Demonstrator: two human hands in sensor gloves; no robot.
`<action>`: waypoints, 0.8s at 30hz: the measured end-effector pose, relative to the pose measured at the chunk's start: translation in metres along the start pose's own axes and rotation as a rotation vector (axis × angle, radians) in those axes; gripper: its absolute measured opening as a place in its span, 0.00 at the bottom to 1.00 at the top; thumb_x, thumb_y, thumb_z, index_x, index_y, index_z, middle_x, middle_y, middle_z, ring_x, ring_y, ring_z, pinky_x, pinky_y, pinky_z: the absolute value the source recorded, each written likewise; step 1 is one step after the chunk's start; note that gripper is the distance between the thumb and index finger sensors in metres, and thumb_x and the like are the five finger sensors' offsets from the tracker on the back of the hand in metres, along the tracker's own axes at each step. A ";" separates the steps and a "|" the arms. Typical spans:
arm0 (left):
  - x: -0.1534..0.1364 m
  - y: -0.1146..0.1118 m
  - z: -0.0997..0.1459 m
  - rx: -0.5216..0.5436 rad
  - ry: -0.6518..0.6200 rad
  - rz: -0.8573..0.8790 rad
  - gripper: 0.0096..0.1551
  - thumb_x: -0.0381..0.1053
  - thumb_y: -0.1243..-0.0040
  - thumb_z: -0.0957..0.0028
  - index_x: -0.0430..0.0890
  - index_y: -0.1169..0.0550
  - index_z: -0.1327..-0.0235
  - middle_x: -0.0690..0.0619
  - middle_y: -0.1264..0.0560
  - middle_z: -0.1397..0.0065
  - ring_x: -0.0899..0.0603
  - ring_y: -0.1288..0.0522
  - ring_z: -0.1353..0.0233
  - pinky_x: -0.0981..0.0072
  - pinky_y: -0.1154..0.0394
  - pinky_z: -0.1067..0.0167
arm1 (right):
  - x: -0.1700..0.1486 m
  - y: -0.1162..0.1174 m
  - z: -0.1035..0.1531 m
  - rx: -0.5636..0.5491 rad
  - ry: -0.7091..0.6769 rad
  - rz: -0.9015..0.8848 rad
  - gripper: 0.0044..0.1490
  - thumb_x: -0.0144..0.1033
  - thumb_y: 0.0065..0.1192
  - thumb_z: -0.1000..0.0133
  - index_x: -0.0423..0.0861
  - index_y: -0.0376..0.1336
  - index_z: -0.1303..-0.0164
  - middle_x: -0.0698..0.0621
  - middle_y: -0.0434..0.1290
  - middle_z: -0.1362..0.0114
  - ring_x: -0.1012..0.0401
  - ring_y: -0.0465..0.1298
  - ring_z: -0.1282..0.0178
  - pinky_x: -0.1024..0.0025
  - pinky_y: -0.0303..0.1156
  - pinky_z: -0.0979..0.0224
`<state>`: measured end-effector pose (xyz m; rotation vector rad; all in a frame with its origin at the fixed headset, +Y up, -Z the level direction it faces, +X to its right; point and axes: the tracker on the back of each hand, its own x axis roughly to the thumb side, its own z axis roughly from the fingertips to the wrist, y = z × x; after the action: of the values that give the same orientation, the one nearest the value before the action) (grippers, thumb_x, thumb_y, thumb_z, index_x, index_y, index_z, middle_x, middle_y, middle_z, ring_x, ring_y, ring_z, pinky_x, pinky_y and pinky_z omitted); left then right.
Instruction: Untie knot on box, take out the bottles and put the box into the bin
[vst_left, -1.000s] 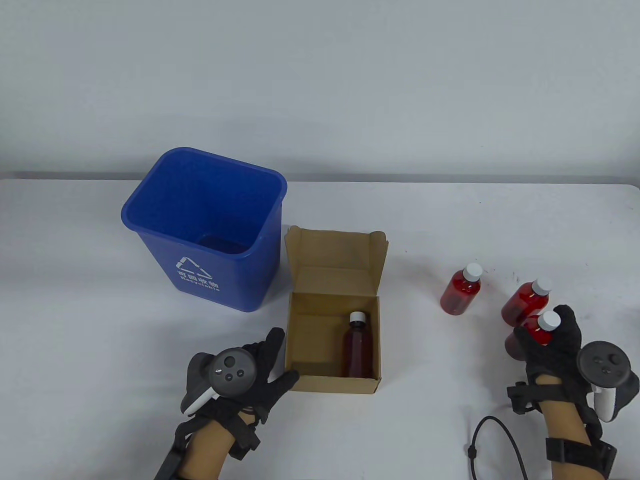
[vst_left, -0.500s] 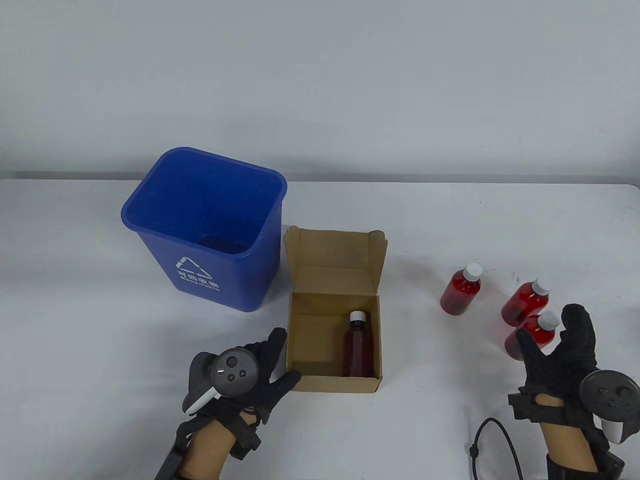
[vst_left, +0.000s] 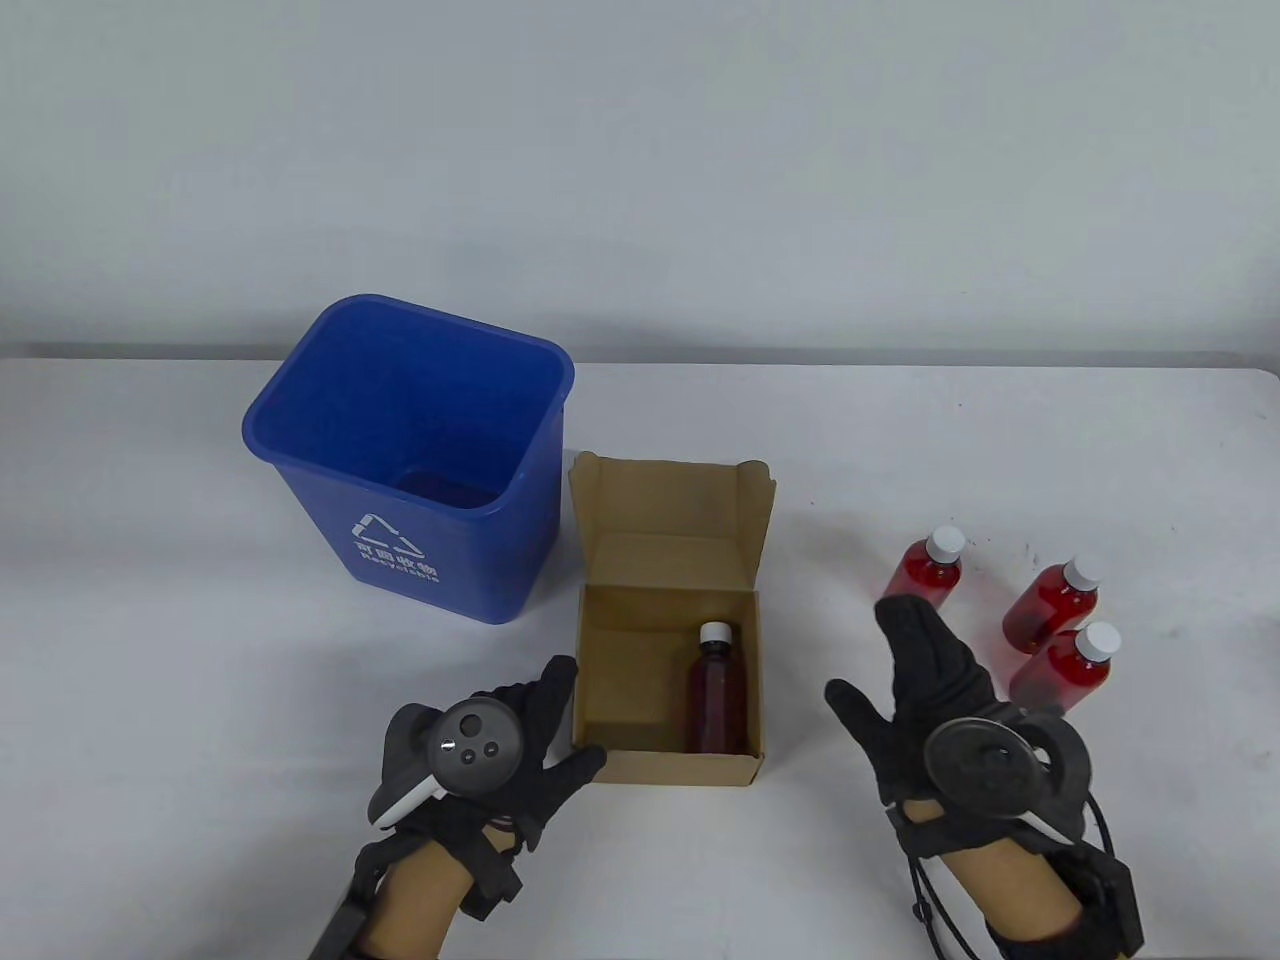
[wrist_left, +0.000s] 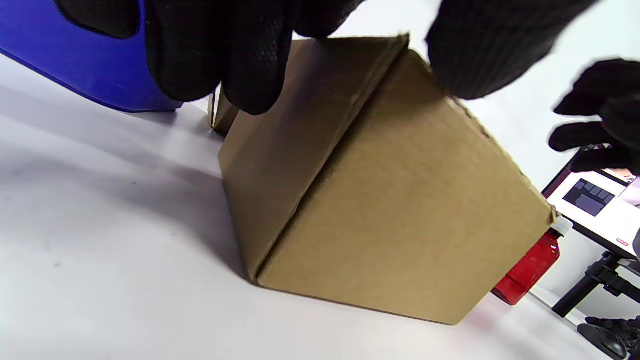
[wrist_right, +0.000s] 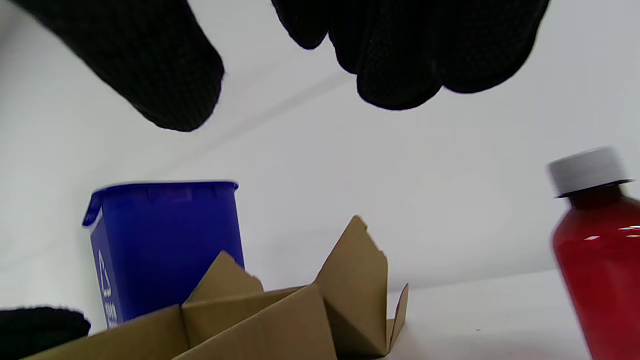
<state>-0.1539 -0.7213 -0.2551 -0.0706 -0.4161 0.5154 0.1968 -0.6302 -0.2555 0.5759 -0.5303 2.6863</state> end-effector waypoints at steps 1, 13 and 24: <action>0.000 0.000 0.000 0.000 -0.002 -0.001 0.55 0.69 0.44 0.50 0.45 0.49 0.17 0.38 0.32 0.24 0.22 0.33 0.25 0.21 0.43 0.30 | 0.009 0.003 -0.009 0.031 -0.001 0.023 0.52 0.53 0.65 0.46 0.37 0.45 0.25 0.37 0.52 0.23 0.43 0.70 0.35 0.49 0.69 0.38; 0.002 -0.003 -0.001 0.016 -0.011 -0.002 0.53 0.69 0.46 0.49 0.47 0.48 0.17 0.38 0.31 0.25 0.22 0.33 0.26 0.22 0.42 0.30 | 0.086 0.051 -0.086 0.410 0.097 0.233 0.50 0.52 0.65 0.48 0.38 0.50 0.26 0.38 0.57 0.24 0.46 0.78 0.46 0.56 0.75 0.48; 0.002 -0.002 0.001 0.039 -0.015 -0.016 0.48 0.68 0.45 0.49 0.52 0.43 0.18 0.39 0.28 0.26 0.23 0.31 0.27 0.22 0.41 0.31 | 0.097 0.109 -0.115 0.735 0.359 0.445 0.45 0.53 0.66 0.48 0.35 0.59 0.31 0.37 0.69 0.31 0.49 0.84 0.59 0.61 0.79 0.60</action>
<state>-0.1516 -0.7220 -0.2535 -0.0256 -0.4205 0.5081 0.0330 -0.6523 -0.3407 0.1265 0.5159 3.2783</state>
